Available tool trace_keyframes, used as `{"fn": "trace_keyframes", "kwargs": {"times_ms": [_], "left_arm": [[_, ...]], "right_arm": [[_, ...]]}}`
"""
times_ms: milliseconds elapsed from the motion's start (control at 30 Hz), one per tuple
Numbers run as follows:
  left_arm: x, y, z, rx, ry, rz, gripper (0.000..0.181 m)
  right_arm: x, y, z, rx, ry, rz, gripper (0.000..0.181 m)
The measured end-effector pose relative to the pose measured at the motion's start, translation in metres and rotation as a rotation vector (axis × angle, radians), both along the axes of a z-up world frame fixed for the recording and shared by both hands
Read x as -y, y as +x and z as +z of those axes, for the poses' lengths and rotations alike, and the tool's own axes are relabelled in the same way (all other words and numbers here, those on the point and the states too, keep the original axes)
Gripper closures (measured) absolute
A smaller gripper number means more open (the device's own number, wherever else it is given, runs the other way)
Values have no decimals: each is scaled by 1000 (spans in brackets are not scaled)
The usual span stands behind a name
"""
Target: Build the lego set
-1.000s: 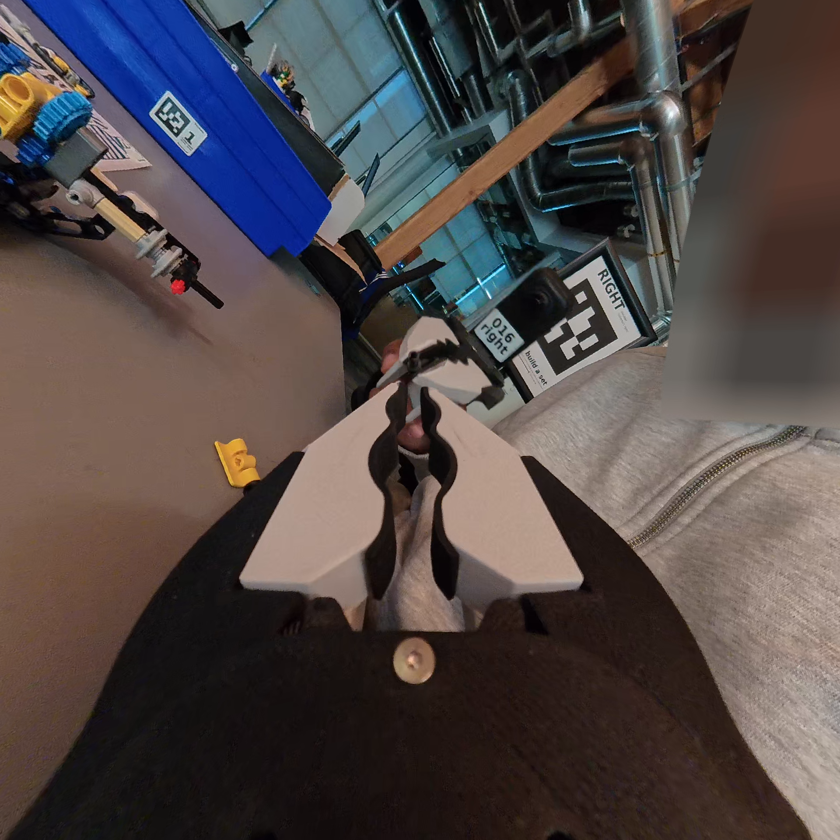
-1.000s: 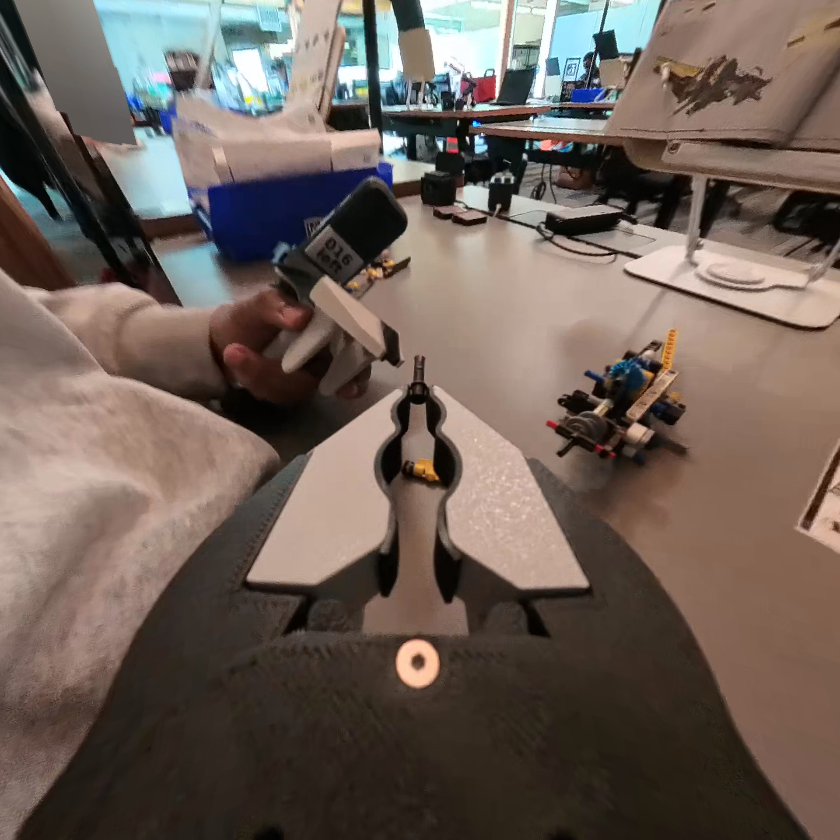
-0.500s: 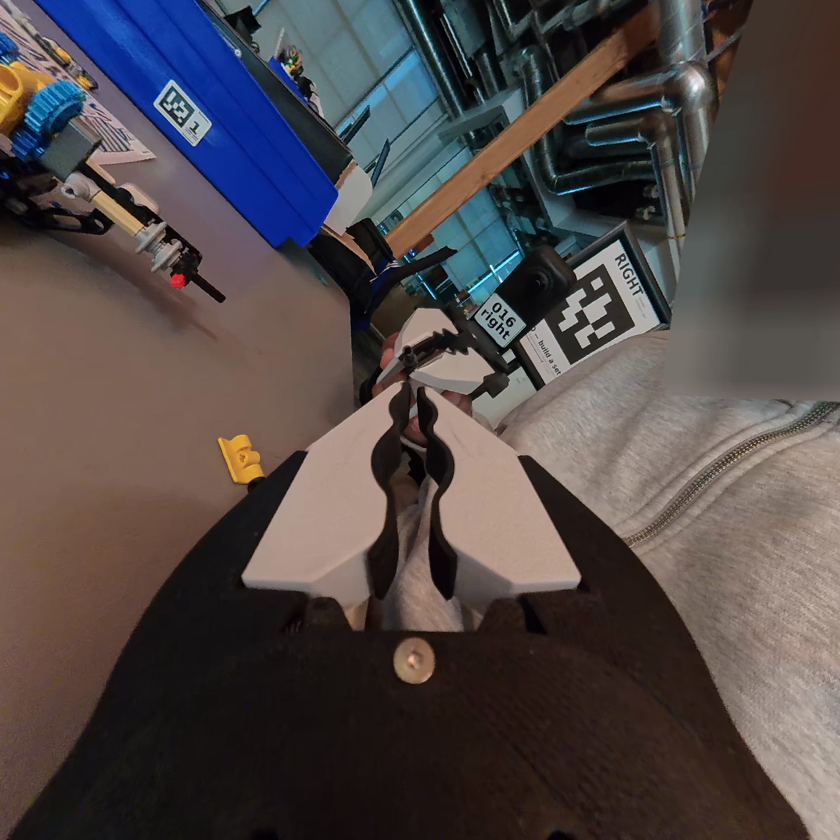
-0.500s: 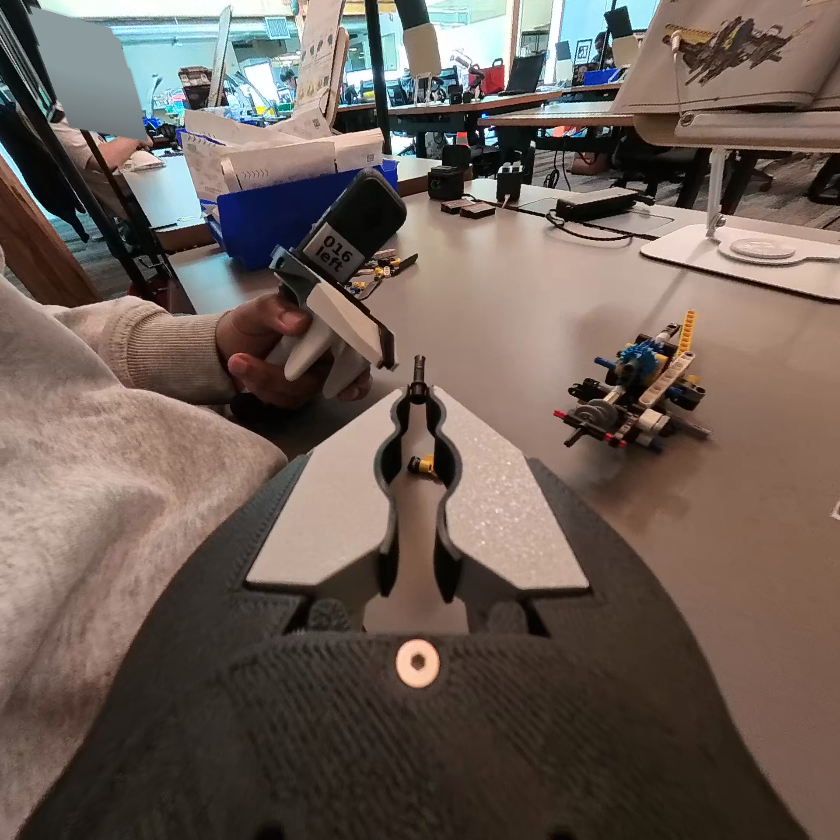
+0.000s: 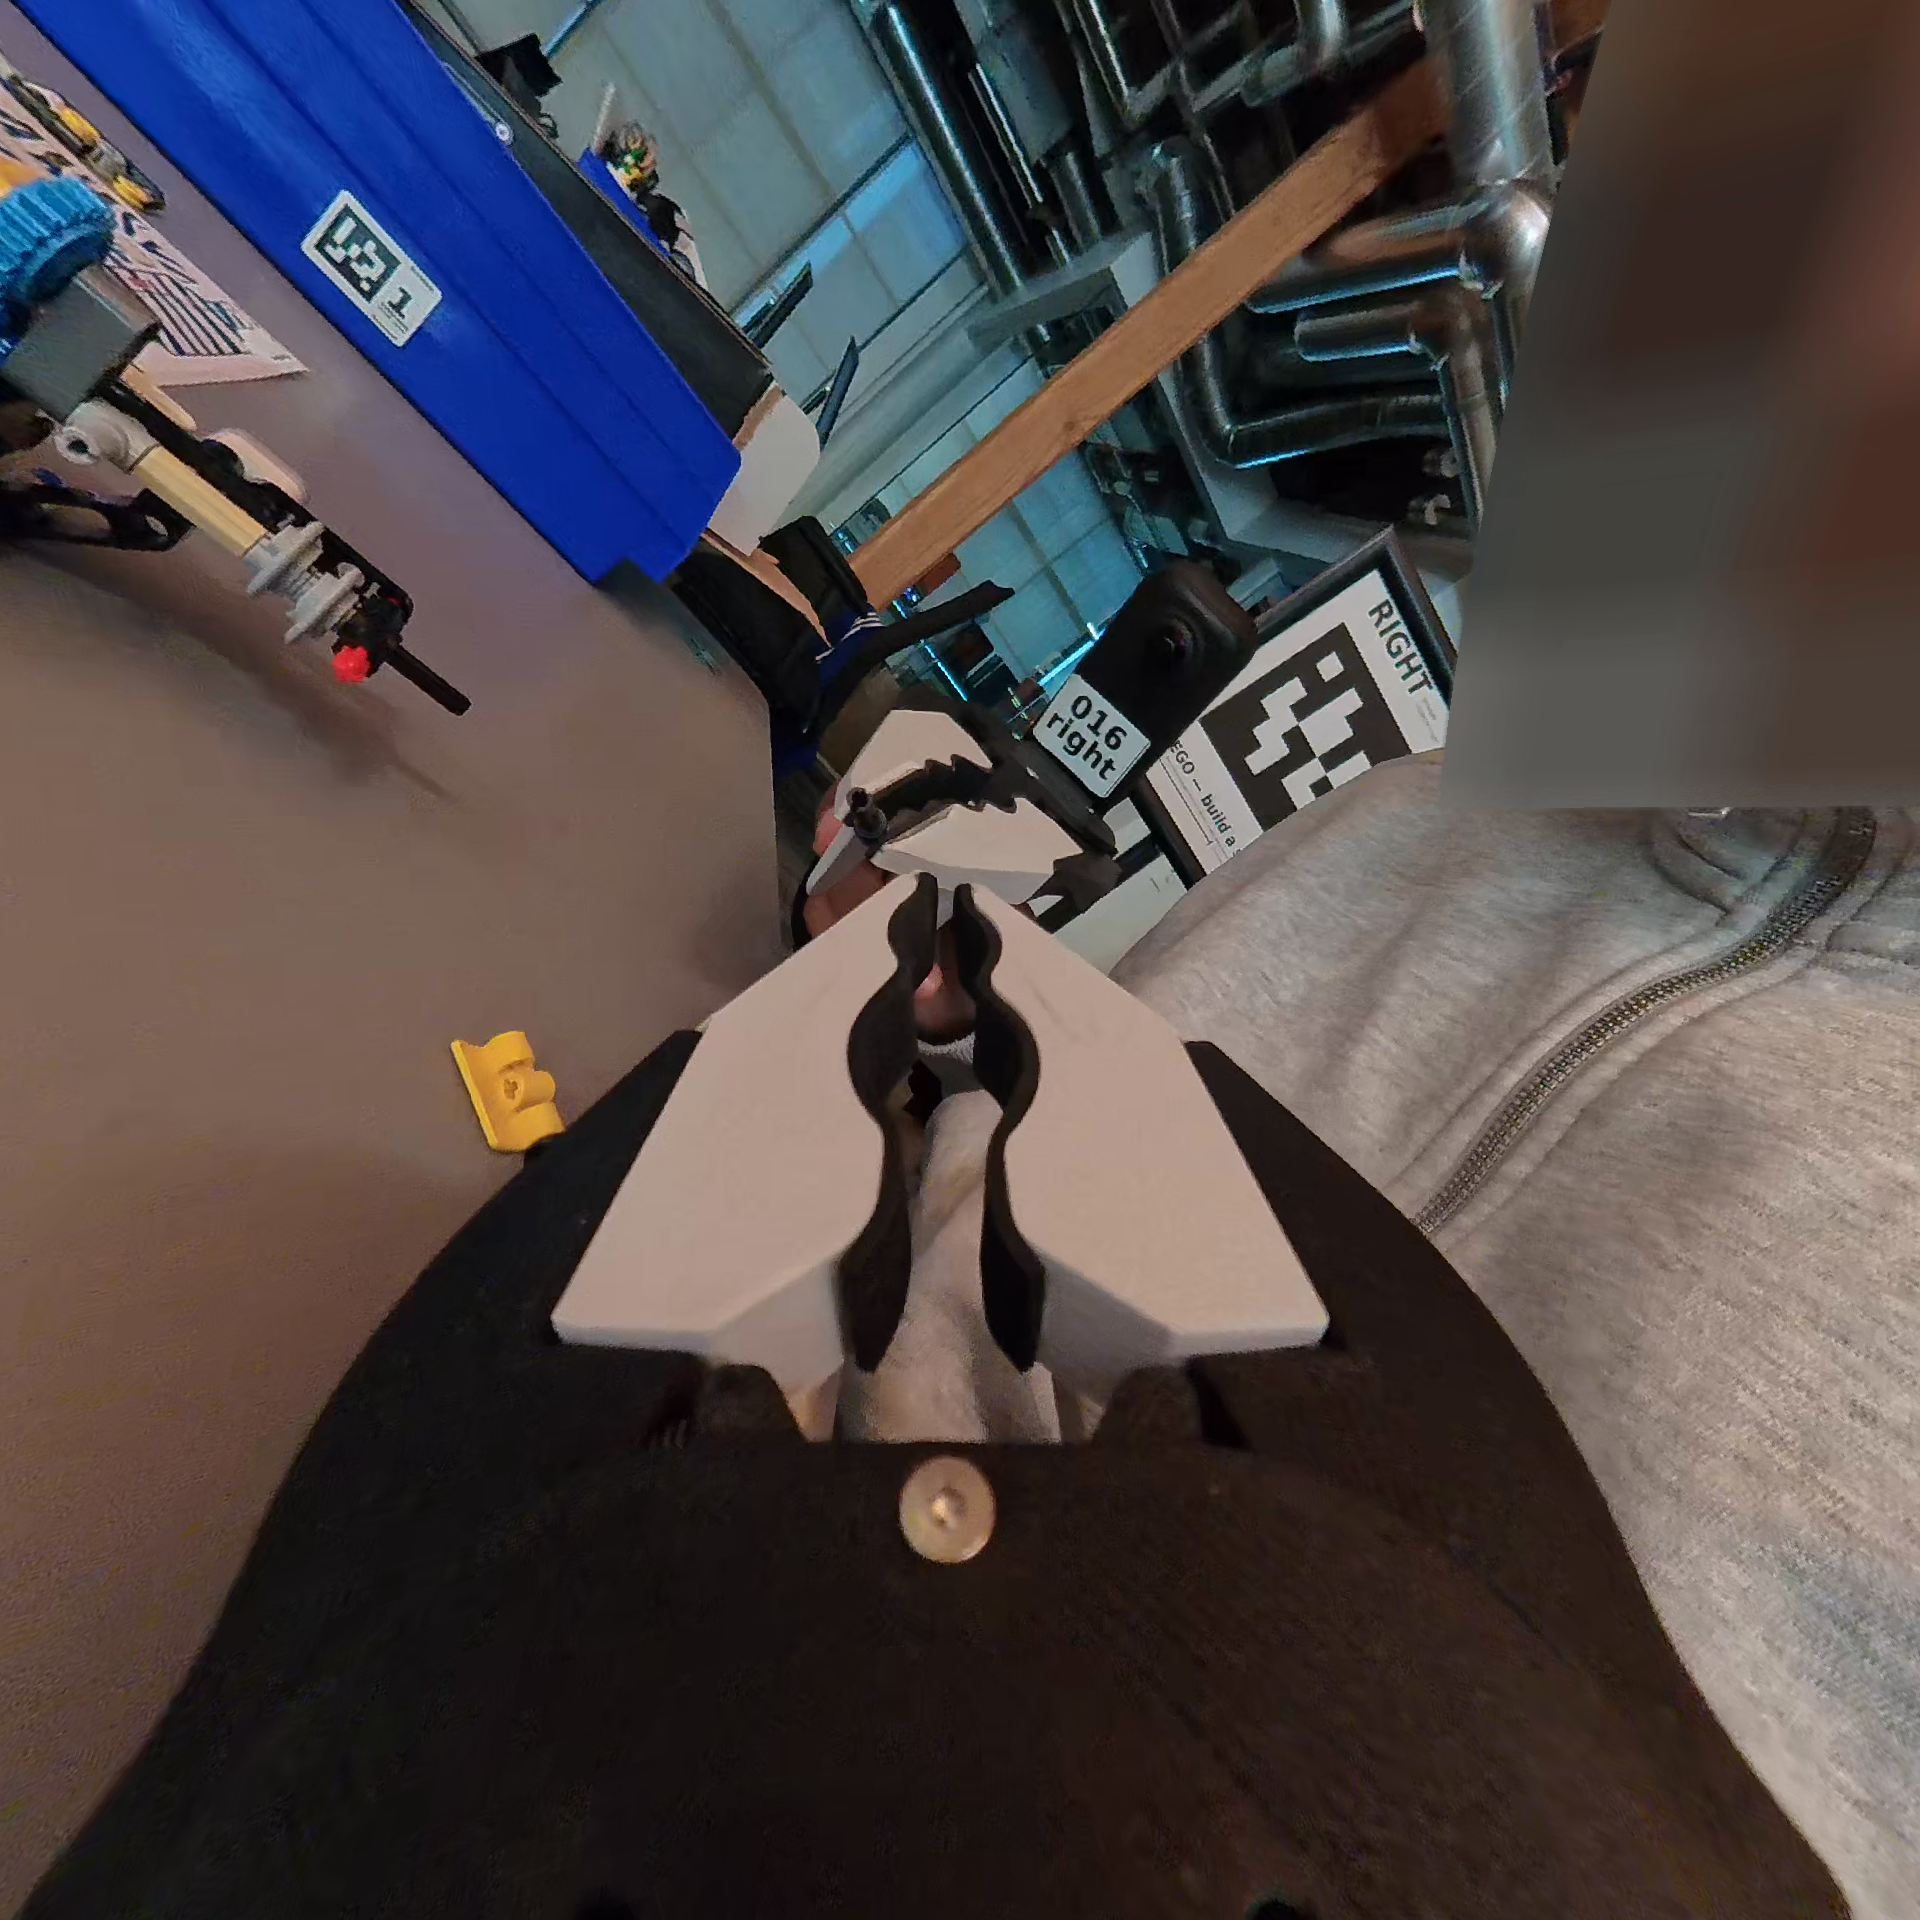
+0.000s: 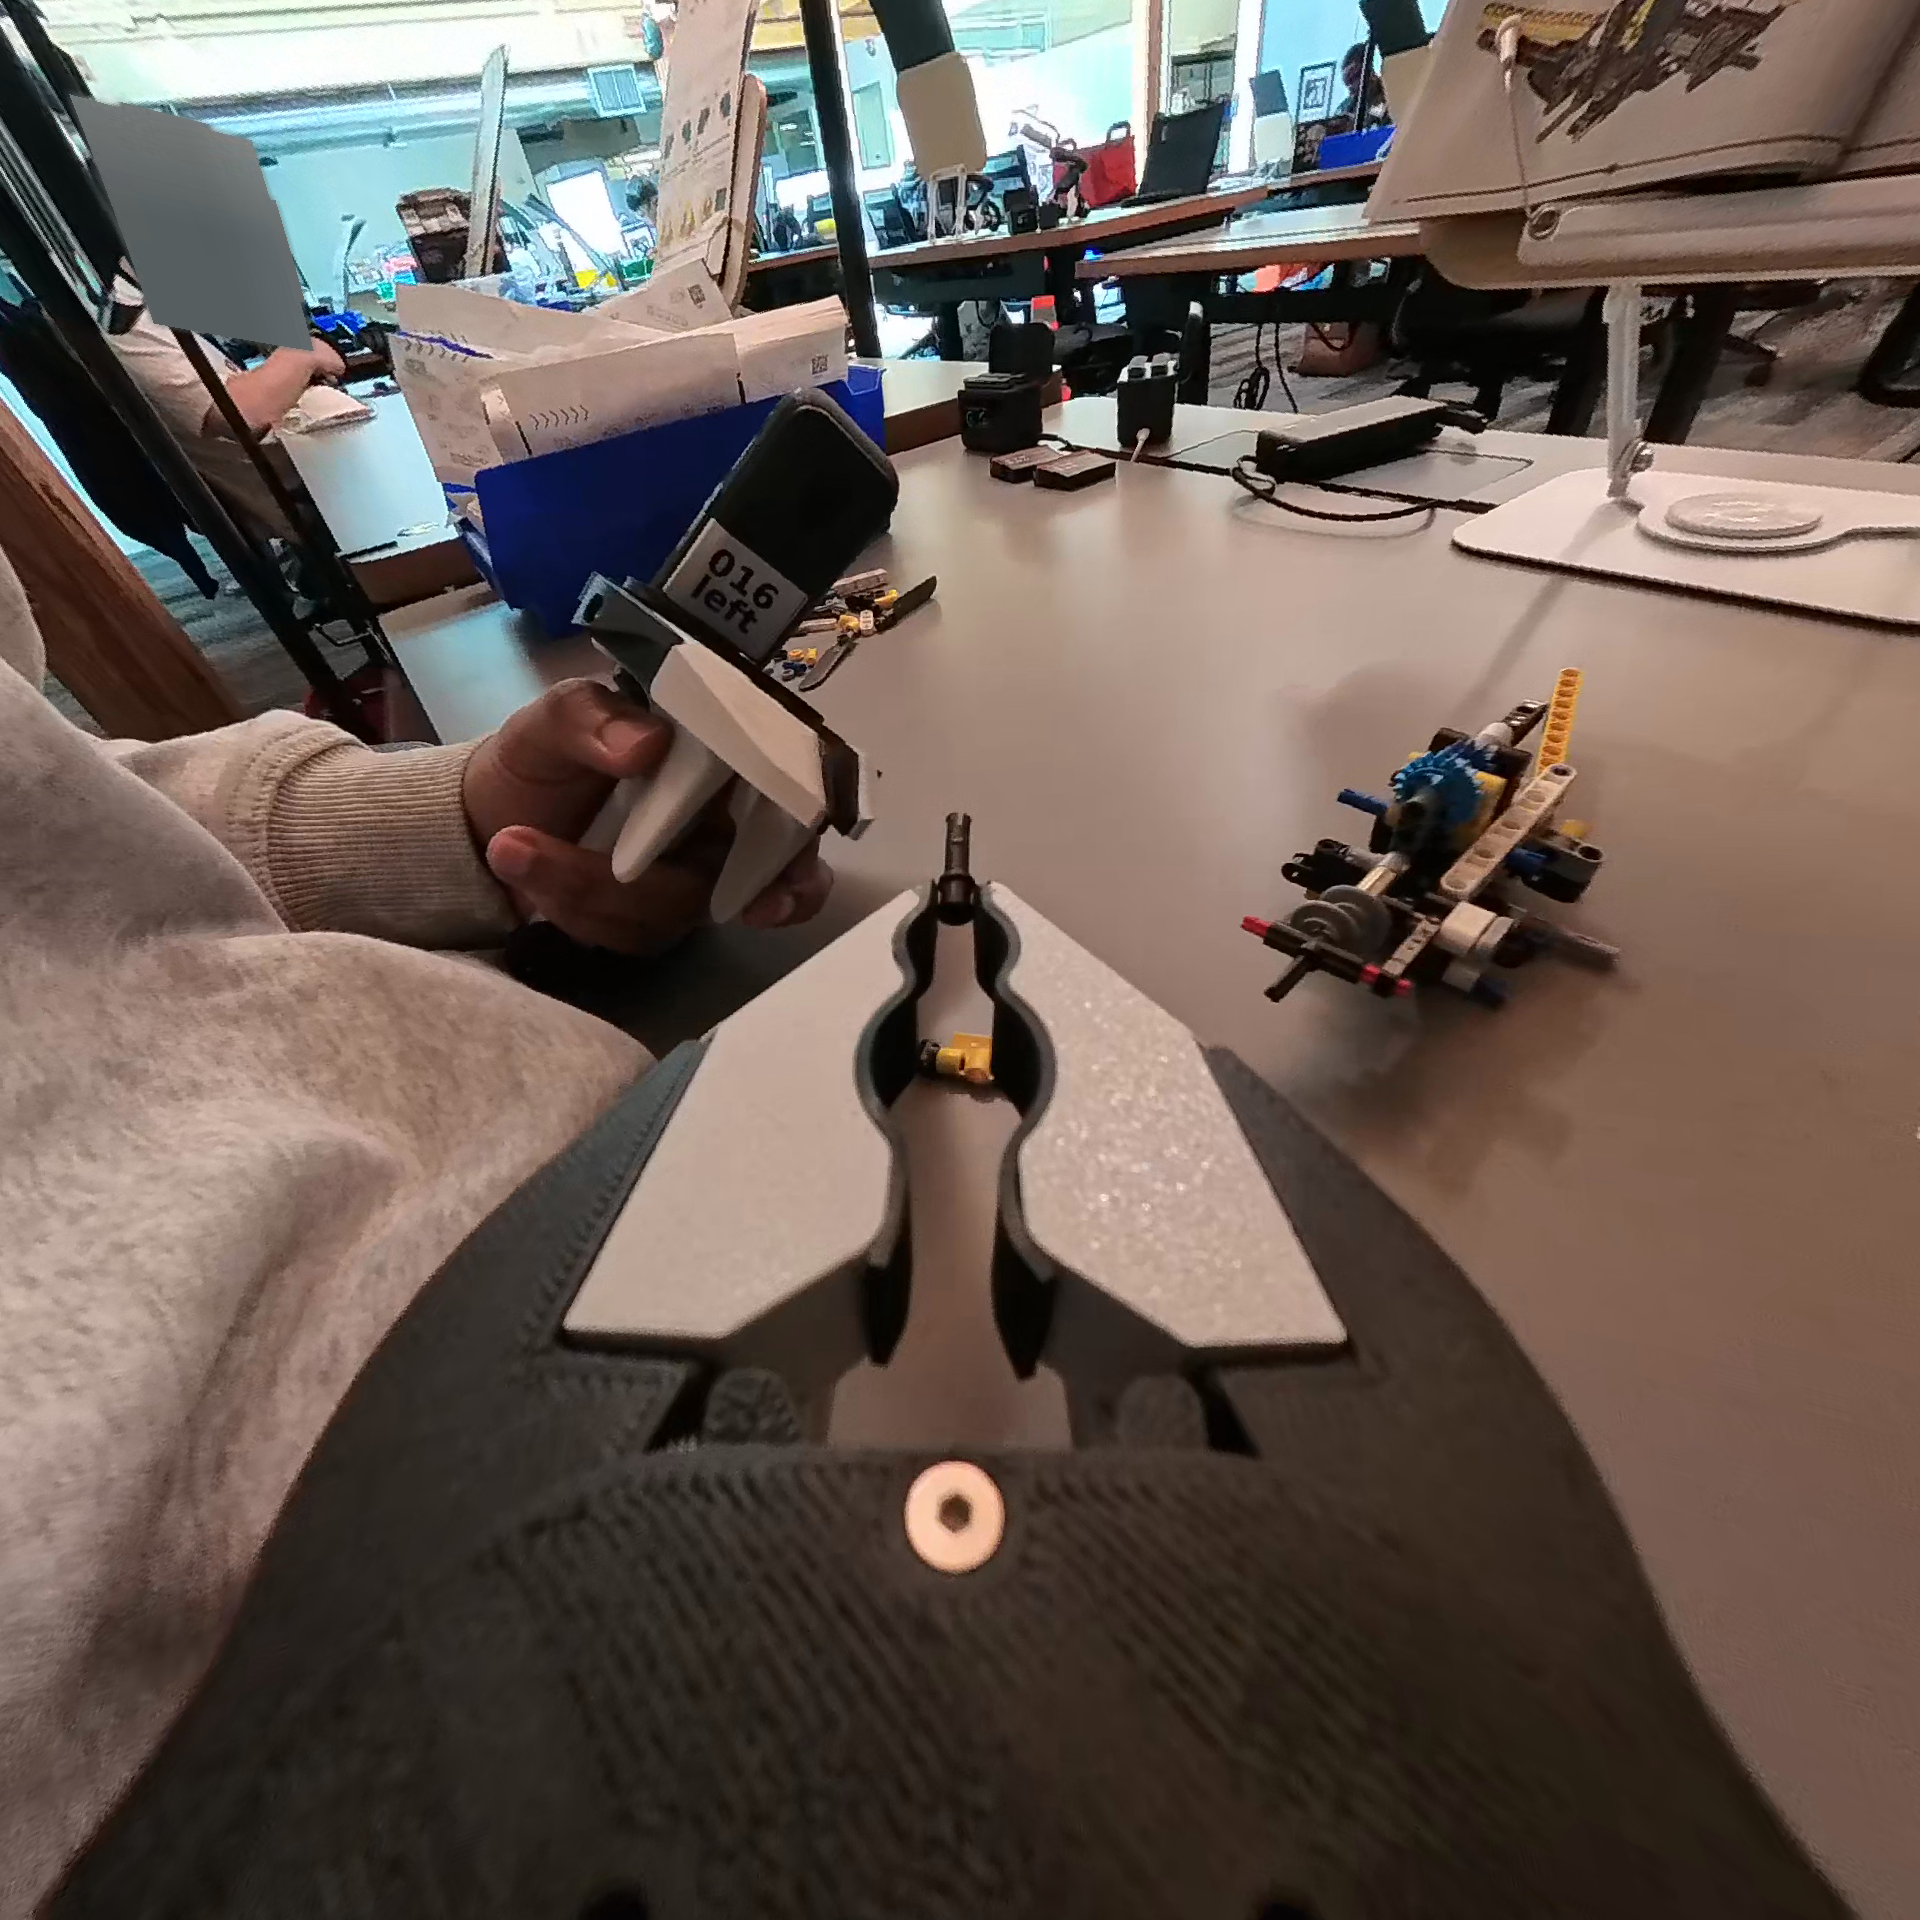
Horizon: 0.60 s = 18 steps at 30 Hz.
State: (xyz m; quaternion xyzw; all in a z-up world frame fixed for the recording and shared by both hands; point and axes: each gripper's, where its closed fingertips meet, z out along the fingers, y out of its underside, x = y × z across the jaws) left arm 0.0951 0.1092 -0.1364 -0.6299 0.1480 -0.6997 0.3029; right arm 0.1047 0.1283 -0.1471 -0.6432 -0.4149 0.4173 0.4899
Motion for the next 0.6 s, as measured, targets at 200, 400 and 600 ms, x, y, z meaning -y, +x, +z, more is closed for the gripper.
{"fn": "trace_keyframes", "kwargs": {"times_ms": [200, 400, 600], "left_arm": [[-8, -5, 3, -29, 22, 69, 178], [-12, -15, -20, -301, 81, 198, 179], [-7, -23, -70, -740, 171, 214, 177]], "right_arm": [[-4, 1, -4, 17, -12, -14, 176], [2, -2, -35, 156, -110, 6, 176], [11, -5, -63, 364, -80, 16, 176]]}}
